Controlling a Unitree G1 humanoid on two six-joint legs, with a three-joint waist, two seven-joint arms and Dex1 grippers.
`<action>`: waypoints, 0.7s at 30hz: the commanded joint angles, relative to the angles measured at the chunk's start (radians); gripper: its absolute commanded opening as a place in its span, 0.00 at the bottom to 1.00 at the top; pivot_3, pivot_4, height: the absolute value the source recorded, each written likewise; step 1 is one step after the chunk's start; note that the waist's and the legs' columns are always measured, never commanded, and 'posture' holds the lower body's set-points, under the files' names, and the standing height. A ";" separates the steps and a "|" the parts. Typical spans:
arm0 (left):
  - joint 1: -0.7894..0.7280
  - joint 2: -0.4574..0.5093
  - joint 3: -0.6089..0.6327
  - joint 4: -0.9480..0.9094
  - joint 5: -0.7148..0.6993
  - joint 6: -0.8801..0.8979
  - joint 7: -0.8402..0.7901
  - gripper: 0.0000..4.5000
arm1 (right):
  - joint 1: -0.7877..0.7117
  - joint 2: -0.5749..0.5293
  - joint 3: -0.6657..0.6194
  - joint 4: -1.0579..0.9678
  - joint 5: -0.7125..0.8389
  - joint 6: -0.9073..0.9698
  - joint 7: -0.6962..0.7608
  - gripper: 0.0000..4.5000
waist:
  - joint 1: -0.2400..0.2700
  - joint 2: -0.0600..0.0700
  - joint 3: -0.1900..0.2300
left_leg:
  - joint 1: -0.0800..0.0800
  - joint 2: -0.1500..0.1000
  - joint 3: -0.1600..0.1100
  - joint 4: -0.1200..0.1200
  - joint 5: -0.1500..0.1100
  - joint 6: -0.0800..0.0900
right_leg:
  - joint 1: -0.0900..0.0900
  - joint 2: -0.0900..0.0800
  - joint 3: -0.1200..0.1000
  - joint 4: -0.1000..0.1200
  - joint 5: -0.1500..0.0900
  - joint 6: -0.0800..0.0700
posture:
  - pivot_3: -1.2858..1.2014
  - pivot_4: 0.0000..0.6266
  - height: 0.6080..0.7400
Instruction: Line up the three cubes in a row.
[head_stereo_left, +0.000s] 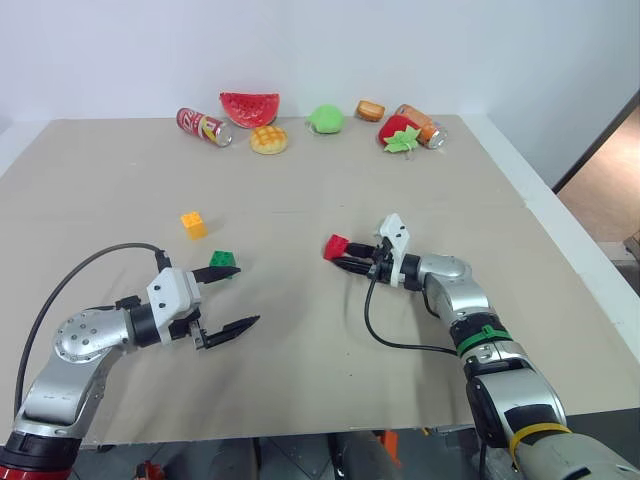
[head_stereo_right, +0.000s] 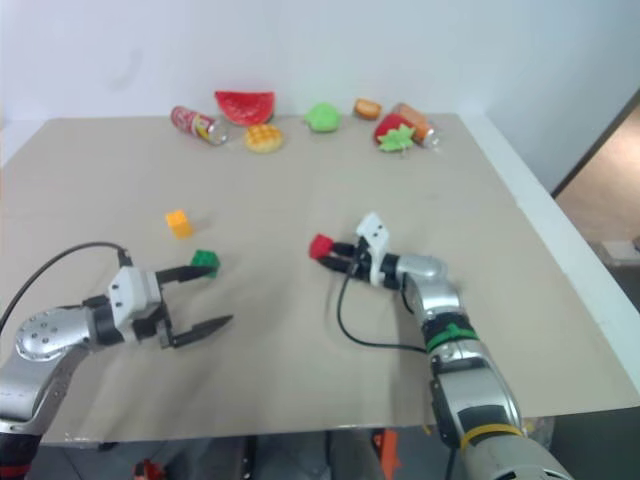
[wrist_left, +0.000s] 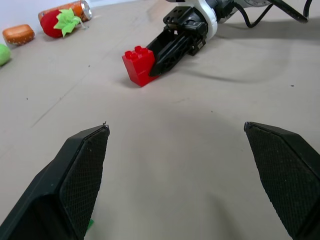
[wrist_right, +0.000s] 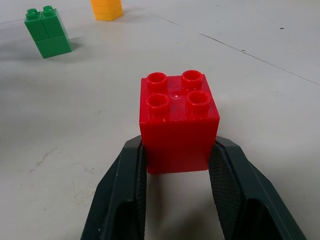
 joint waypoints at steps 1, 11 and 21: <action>0.009 0.017 0.054 0.019 -0.025 0.002 -0.004 1.00 | 0.036 -0.040 0.018 -0.115 -0.008 0.014 0.062 0.27 | 0.001 0.000 0.000 | 0.000 0.000 0.000 0.000 0.000 0.000 | 0.000 0.000 0.000 0.000 0.000 0.000 | 0.52 0.24 1.00; -0.002 0.003 0.061 0.066 -0.016 -0.026 -0.002 1.00 | 0.158 -0.195 0.091 -0.465 0.060 0.189 0.326 0.27 | 0.003 0.000 0.000 | 0.000 0.000 0.000 0.000 0.000 0.000 | 0.000 0.000 0.000 0.000 0.000 0.000 | 0.52 0.24 1.00; -0.003 0.000 0.066 0.054 -0.029 -0.008 0.001 1.00 | 0.143 -0.201 0.112 -0.416 0.043 0.154 0.367 0.27 | 0.003 0.000 0.000 | 0.001 0.000 0.000 0.001 0.000 0.000 | 0.000 0.000 0.000 0.001 0.000 -0.001 | 0.52 0.24 1.00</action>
